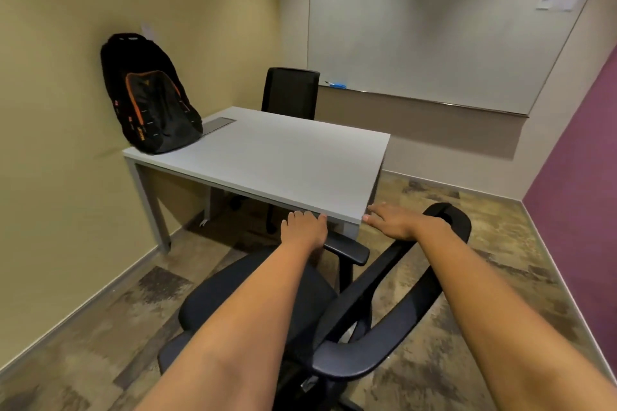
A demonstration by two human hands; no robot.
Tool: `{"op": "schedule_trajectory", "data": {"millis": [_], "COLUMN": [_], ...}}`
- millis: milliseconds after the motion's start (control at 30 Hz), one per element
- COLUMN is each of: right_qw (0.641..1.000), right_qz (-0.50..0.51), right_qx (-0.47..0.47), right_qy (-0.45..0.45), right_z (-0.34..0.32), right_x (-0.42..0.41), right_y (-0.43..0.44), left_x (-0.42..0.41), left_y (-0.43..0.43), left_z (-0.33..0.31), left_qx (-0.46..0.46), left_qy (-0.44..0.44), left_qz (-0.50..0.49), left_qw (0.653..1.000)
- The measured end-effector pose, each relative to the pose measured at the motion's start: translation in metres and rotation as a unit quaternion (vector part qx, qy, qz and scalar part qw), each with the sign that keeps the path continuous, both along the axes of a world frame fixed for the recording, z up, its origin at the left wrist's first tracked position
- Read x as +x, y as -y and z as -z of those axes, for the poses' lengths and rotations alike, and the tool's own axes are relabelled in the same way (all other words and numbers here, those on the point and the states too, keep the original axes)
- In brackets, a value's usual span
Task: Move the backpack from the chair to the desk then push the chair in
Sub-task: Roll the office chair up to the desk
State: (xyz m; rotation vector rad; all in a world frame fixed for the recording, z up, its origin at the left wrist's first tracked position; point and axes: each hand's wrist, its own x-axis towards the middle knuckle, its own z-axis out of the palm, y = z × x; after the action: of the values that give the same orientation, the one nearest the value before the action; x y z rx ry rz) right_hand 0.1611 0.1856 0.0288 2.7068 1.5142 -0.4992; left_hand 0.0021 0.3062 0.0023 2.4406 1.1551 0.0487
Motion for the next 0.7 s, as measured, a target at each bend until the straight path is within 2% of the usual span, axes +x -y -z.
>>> {"op": "schedule_trajectory", "data": {"millis": [300,433,567,700], "right_qw": [0.986,0.978,0.975,0.975], "right_qz": [-0.149,-0.197,-0.218,-0.214], "right_qx": [-0.011,-0.011,0.018,0.045], "right_qy": [-0.067,-0.065,-0.049,-0.030], "right_z": [-0.001,0.000,0.000,-0.001], "right_x": [0.017,0.013,0.009,0.002], "right_y": [0.020,0.036,0.052,0.065], "left_x": [0.002,-0.010,-0.027,-0.039], "left_y": [0.054,0.095,0.119,0.145], "left_z": [0.000,0.000,-0.015,-0.022], "left_qx": [-0.104,-0.142,-0.105,-0.056], "left_qy": [-0.067,-0.075,-0.053,-0.073], "left_qz": [-0.131,-0.174,-0.218,-0.221], "left_qw": [0.984,0.972,0.969,0.971]}}
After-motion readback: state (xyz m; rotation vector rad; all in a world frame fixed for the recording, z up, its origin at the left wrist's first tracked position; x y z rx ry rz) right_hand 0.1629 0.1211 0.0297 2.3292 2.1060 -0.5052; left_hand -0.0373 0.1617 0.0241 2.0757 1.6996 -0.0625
